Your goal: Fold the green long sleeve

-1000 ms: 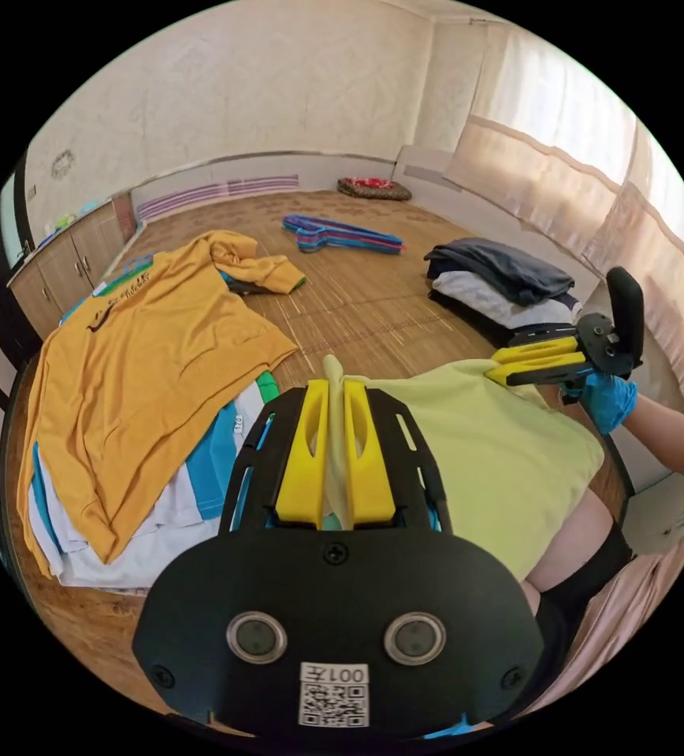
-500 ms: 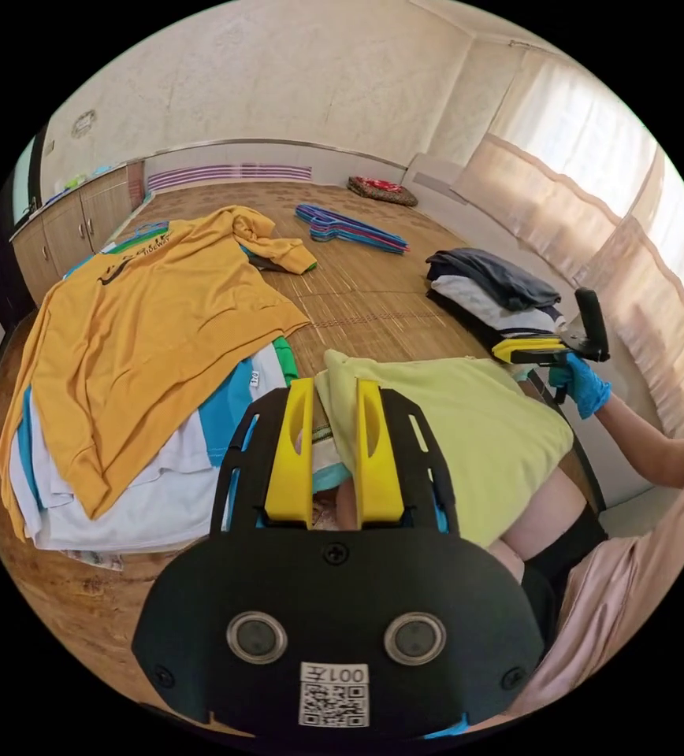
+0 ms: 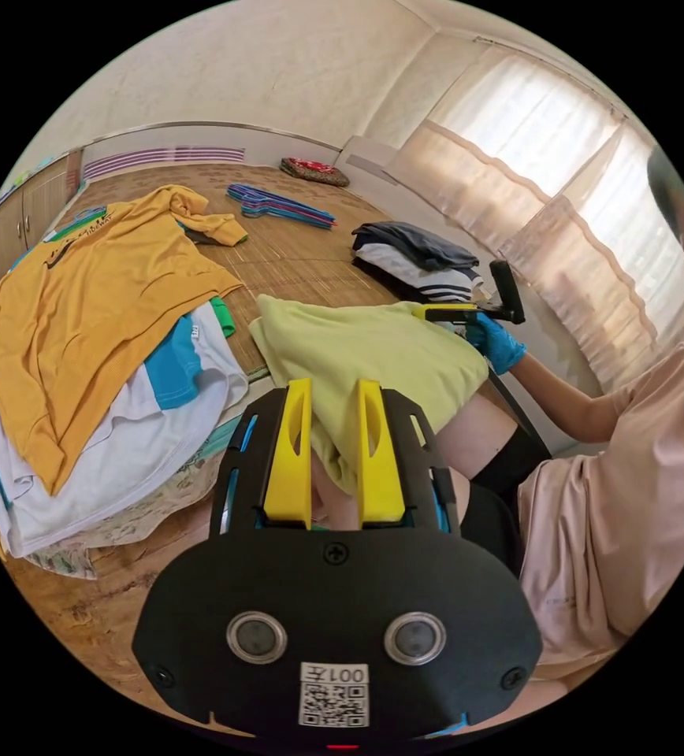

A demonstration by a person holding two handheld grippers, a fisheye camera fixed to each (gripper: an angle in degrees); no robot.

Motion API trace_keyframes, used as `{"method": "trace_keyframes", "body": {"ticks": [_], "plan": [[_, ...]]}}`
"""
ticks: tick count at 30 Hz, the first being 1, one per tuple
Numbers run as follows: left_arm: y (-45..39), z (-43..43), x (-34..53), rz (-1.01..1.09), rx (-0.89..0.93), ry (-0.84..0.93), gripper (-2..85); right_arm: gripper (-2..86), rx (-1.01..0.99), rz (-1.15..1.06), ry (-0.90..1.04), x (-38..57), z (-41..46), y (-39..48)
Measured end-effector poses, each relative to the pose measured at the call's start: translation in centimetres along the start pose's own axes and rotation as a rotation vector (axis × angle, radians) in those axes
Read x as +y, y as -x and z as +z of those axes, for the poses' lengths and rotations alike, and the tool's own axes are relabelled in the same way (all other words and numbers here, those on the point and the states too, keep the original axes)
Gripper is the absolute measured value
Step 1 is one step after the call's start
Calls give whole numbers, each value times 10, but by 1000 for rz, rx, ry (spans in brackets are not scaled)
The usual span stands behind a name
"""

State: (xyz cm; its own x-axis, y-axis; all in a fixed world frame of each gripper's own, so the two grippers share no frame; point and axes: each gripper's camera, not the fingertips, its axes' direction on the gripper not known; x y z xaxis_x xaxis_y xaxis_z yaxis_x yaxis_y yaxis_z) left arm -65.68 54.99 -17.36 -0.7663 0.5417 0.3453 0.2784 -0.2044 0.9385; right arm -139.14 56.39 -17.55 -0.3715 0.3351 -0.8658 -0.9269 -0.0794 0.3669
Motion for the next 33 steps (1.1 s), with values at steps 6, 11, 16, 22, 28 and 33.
{"method": "trace_keyframes", "body": {"ticks": [6,11,16,22,28,33], "plan": [[0,2,4,18,-13,43,55,11,2,58,35,17,10,9],[-6,-7,11,69,-29,101,66,20,12,-83,-33,50,-37,43],[-12,-9,22,95,-7,144,62,43,103,-332,-78,102,-68,106],[-25,-7,21,207,24,250,71,51,64,-326,-4,121,-62,131],[-30,4,29,216,-41,255,57,77,-75,-334,23,117,-74,135],[-24,2,41,173,-26,184,39,78,-95,-269,80,118,-57,137]]}}
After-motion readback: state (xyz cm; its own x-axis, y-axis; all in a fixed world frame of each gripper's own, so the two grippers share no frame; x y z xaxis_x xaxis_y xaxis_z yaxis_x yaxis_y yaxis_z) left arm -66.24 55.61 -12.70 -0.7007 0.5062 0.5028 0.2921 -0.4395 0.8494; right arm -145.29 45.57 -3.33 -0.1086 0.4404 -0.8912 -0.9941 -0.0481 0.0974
